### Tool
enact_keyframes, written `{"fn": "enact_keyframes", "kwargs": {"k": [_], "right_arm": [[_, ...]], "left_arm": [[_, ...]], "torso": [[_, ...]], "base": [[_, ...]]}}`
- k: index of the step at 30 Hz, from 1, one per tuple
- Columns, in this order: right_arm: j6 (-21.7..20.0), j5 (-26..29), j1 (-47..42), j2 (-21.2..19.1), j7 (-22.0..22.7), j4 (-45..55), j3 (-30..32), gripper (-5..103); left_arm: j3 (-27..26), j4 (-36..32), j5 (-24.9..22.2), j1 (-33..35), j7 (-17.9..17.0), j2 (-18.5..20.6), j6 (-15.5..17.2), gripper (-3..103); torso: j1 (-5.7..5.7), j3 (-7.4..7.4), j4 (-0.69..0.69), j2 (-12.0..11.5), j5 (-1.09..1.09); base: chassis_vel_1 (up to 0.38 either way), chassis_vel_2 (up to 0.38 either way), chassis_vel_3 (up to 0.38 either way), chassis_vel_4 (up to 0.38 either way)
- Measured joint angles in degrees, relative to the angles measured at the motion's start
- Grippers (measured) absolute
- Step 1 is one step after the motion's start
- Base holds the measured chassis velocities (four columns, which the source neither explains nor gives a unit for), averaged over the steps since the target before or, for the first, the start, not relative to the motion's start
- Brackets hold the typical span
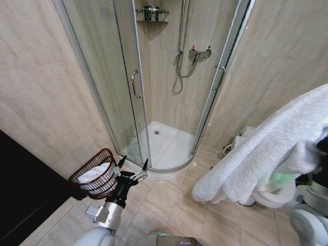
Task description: Discard the used towel into the hamper.
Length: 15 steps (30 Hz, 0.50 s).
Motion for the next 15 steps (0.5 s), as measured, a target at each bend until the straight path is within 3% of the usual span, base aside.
{"fn": "enact_keyframes", "kwargs": {"k": [15], "right_arm": [[-0.08,-0.04,-0.06,-0.08,0.10,0.00,-0.03,10]], "left_arm": [[0.00,0.00,0.00,0.00,0.00,0.00,0.00,100]], "torso": [[1.88,2.40,0.00,4.28,0.00]], "base": [[0.000,0.000,0.000,0.000]]}}
